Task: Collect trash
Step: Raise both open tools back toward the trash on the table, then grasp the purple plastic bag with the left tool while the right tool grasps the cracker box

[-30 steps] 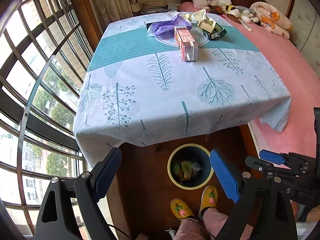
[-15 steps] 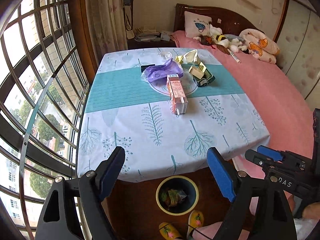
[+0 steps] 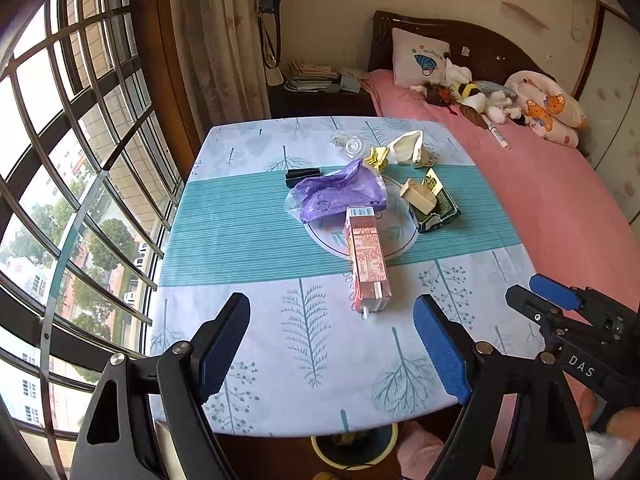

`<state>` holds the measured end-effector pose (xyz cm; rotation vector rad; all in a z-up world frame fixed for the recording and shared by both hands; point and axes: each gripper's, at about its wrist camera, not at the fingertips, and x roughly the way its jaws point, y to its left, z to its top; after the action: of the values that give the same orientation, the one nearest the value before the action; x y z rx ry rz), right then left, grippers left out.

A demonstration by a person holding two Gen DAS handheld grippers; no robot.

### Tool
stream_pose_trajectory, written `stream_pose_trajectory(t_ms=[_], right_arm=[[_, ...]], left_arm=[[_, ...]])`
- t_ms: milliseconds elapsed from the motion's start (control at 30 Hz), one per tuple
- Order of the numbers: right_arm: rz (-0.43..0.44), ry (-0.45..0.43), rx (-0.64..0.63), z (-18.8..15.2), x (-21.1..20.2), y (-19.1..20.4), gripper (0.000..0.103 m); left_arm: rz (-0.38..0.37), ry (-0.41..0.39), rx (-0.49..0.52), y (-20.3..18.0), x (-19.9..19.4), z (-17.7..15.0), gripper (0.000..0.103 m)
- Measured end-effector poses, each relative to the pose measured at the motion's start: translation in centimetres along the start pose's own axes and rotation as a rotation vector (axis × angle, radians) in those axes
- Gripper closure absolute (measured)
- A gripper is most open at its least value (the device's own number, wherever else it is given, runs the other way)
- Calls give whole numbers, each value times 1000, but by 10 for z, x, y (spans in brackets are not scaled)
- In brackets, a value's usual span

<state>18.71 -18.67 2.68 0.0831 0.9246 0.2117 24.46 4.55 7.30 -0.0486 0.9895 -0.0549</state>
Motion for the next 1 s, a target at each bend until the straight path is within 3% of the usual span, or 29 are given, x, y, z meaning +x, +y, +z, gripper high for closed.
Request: stream_pose_trajectory(t_ms=[133,400,633,800,833,1000], right_arm=[[41,5,-41,44,40,-29,61],[124,93,-131,132,121,-89,61],[199,141,-198,175,180,-120,61],[245,180,-204,184,209,-126,61],[251,185,-213,186,214,-126,61],[286,192,-279,187,225,-121,61]], left_arm=[[61,46,-7,-32,52,47,17],[182,178,7,-91,175,124,17],[294,278,33,-109,267,146,19],[338,325,54,-111,303,146,21],[343,329,50,-109,307,146,24],[309,392,-21,-93,325,143,71]])
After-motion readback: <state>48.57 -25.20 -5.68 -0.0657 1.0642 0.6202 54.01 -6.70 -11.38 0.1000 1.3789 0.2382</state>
